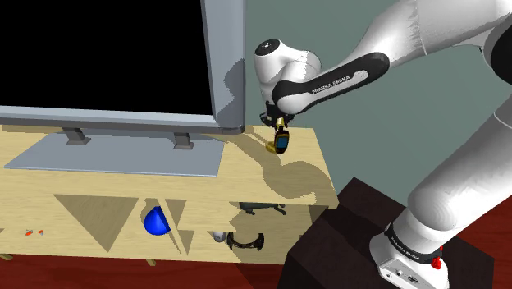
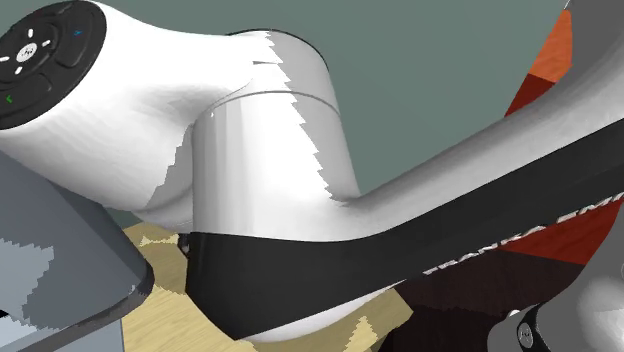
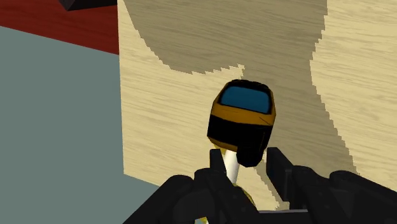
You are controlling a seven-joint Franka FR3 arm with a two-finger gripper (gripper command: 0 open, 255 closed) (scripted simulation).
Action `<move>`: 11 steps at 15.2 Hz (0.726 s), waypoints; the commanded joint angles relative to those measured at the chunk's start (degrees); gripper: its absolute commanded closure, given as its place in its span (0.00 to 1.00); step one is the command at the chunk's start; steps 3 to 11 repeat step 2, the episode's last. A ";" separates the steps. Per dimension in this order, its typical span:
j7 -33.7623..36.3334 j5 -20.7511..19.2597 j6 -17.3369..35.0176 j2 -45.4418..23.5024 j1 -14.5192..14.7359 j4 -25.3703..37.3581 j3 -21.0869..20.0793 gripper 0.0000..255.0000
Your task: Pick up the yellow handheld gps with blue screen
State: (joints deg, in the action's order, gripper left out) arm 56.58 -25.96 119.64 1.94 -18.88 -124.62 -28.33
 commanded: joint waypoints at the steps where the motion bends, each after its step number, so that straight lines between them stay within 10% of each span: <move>1: -0.48 0.34 -0.68 0.27 0.01 0.55 0.01 1.00; 11: -0.48 0.34 -0.68 0.27 0.01 0.55 0.01 1.00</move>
